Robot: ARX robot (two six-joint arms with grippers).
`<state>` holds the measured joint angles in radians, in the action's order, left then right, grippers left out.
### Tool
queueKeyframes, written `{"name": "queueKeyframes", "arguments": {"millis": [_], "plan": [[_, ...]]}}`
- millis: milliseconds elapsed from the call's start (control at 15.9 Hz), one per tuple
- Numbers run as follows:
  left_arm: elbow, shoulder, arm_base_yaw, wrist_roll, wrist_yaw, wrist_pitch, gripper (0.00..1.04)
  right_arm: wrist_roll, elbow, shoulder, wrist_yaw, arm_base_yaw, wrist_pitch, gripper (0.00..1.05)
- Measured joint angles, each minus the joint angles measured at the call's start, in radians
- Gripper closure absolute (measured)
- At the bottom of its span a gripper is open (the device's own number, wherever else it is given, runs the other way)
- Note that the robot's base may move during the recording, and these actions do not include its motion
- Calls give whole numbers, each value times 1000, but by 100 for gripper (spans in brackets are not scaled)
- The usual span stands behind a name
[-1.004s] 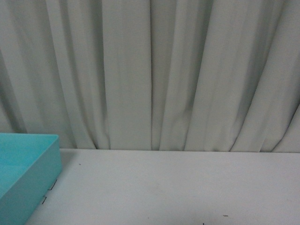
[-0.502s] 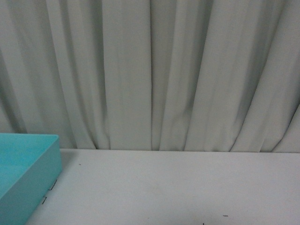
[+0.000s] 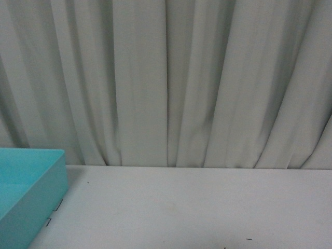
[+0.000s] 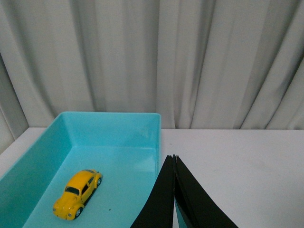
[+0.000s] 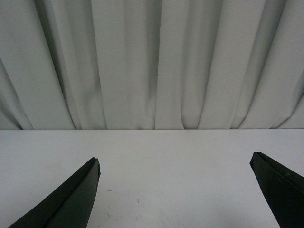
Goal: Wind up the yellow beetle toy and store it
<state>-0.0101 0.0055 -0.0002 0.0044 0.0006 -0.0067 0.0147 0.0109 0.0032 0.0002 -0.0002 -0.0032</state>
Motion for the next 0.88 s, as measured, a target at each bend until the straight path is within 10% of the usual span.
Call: {"name": "queueKeyframes", "arguments": {"millis": [188,628,879], "plan": [[0,0,0,-1,-2,4,96,0,0,0,0,0,0,7],[0,0,0,-1,-1,4,11,0,0,0,0,0,0,7],[0,0,0,-1,-1,3,7,0,0,0,0,0,-1,7]]}}
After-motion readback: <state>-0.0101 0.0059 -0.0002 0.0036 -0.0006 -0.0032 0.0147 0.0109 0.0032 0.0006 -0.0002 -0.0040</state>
